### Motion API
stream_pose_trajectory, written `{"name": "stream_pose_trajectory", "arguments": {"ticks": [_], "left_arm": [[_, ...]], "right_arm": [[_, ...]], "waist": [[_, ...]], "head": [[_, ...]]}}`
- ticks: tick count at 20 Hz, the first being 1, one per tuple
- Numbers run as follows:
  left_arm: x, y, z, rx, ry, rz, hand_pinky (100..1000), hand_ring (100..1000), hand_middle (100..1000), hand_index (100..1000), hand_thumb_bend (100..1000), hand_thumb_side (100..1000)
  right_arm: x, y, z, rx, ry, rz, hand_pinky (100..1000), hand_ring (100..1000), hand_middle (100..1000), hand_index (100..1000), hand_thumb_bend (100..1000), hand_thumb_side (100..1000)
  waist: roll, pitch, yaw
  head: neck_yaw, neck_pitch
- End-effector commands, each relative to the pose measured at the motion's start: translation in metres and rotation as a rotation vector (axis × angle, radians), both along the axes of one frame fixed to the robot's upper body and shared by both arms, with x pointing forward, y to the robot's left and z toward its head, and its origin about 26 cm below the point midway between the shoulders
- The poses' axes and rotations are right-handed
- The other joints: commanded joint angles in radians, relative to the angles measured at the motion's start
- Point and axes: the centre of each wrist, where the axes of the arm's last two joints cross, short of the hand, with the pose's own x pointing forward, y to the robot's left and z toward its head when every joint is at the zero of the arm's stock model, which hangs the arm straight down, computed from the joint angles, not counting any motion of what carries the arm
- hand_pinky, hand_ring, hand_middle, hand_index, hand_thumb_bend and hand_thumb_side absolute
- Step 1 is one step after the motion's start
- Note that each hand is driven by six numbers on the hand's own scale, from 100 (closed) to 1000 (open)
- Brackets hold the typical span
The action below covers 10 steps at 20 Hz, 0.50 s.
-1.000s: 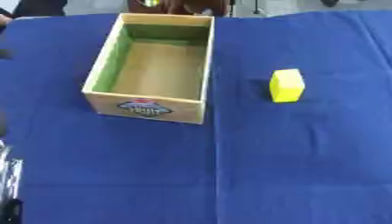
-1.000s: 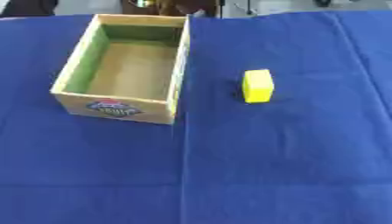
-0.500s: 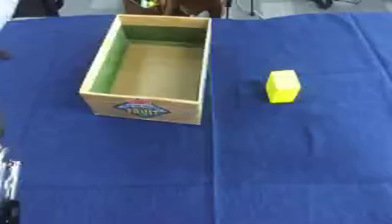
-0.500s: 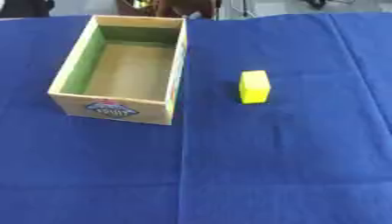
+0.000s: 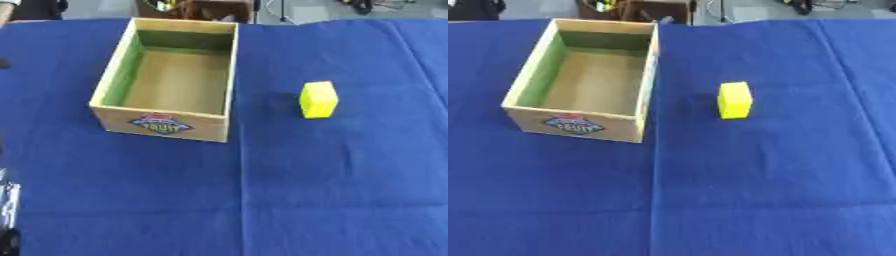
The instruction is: Pick up objects on the table and place them in the box.
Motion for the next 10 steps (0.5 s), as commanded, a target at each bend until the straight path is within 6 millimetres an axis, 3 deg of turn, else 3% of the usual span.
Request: {"name": "stream_pose_trajectory", "arguments": {"ticks": [1, 2, 5, 10], "left_arm": [[-0.003, 0.001, 0.007, 0.023, -0.021, -0.001, 481, 573, 639, 786, 100, 1000], [-0.003, 0.001, 0.007, 0.024, -0.019, -0.004, 481, 573, 639, 786, 100, 1000], [-0.003, 0.002, 0.007, 0.035, -0.012, -0.003, 480, 573, 639, 786, 100, 1000], [-0.003, 0.0, 0.006, 0.036, -0.007, -0.014, 480, 572, 639, 785, 100, 1000]], "right_arm": [[-0.008, 0.003, 0.028, -0.157, -0.015, -0.066, 780, 791, 661, 838, 569, 1000], [-0.009, 0.003, 0.033, -0.185, -0.013, -0.075, 806, 811, 677, 851, 621, 1000], [-0.008, 0.01, 0.039, -0.306, 0.025, -0.102, 816, 827, 713, 881, 649, 949], [-0.005, 0.016, 0.051, -0.514, 0.081, -0.193, 846, 856, 758, 932, 688, 748]], "waist": [[0.002, -0.023, -0.001], [0.001, -0.025, 0.002], [-0.009, -0.028, 0.008], [-0.005, -0.028, 0.021]], "head": [[-0.004, 0.009], [-0.007, 0.013], [-0.005, 0.023], [-0.016, 0.022]]}}
